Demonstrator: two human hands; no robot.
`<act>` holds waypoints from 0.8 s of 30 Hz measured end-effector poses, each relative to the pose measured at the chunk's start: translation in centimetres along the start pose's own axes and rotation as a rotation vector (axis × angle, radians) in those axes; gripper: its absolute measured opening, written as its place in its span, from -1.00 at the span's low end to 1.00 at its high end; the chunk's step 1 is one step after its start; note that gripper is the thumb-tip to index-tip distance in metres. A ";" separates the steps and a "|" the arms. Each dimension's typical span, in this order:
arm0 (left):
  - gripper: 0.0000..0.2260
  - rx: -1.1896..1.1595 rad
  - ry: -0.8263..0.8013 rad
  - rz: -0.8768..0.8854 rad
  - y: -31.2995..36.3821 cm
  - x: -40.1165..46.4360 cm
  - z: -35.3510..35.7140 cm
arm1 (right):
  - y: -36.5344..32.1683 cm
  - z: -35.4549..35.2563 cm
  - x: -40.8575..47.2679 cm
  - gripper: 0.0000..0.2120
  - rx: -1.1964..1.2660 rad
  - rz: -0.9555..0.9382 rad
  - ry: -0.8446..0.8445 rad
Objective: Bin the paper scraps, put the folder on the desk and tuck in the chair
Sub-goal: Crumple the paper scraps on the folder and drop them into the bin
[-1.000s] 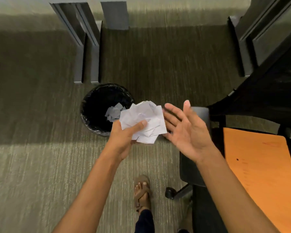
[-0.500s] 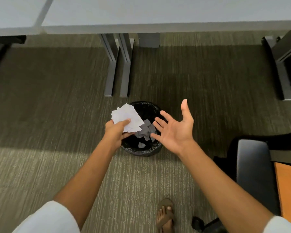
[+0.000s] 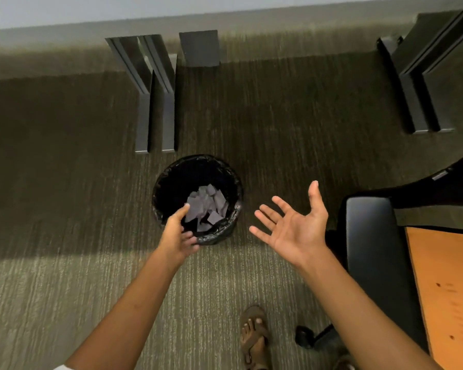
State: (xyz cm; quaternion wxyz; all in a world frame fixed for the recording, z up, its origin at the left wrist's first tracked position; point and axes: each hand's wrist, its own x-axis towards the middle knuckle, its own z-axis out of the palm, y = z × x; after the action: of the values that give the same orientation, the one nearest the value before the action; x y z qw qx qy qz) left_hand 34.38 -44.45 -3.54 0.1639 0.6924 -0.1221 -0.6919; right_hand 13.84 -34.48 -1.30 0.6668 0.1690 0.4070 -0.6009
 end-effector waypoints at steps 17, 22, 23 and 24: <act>-0.94 0.247 -0.442 0.442 -13.2 -19.1 26.2 | -15.5 -17.7 -19.6 -0.16 -0.011 -0.341 -0.012; -0.87 0.403 -0.487 0.060 -23.5 -20.5 31.7 | -16.9 -29.6 -22.7 -0.38 -0.075 -0.373 0.554; -0.84 0.465 -0.440 0.007 -25.5 -19.7 32.2 | -16.9 -31.6 -23.0 -0.45 -0.141 -0.360 0.675; -0.81 0.532 -0.383 -0.029 -27.2 -18.7 32.4 | -16.7 -33.4 -23.2 -0.52 -0.253 -0.339 0.788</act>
State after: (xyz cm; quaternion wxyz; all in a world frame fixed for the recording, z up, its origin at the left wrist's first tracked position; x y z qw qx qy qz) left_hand 0.25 -14.02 3.22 -0.0585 0.5701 -0.3176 -0.7555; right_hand -11.91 1.09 -0.06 0.3684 0.2328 0.7222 -0.5371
